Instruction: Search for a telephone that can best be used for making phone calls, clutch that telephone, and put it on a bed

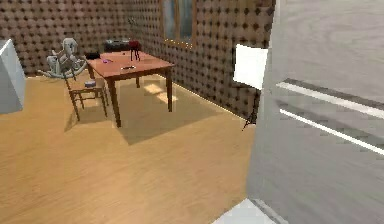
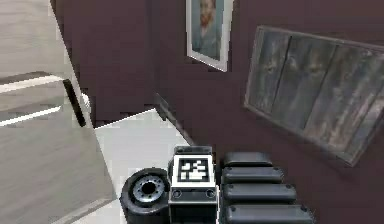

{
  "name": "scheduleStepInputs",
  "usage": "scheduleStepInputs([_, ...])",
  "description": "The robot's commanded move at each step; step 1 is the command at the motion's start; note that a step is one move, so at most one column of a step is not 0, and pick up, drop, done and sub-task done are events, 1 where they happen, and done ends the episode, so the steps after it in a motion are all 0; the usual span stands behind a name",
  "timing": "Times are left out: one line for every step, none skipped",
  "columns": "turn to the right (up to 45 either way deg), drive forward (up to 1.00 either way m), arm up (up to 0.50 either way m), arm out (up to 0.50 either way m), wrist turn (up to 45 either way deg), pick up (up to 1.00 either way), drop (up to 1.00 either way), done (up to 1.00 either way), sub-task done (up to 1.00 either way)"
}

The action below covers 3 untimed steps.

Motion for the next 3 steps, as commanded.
scheduleStepInputs([-39.0,0.00,0.00,0.00,0.0,0.00,0.00,0.00,0.00])
scheduleStepInputs([0.0,1.00,0.00,0.00,0.0,0.00,0.00,0.00,0.00])
scheduleStepInputs([-3.0,0.00,0.00,0.00,0.0,0.00,0.00,0.00,0.00])
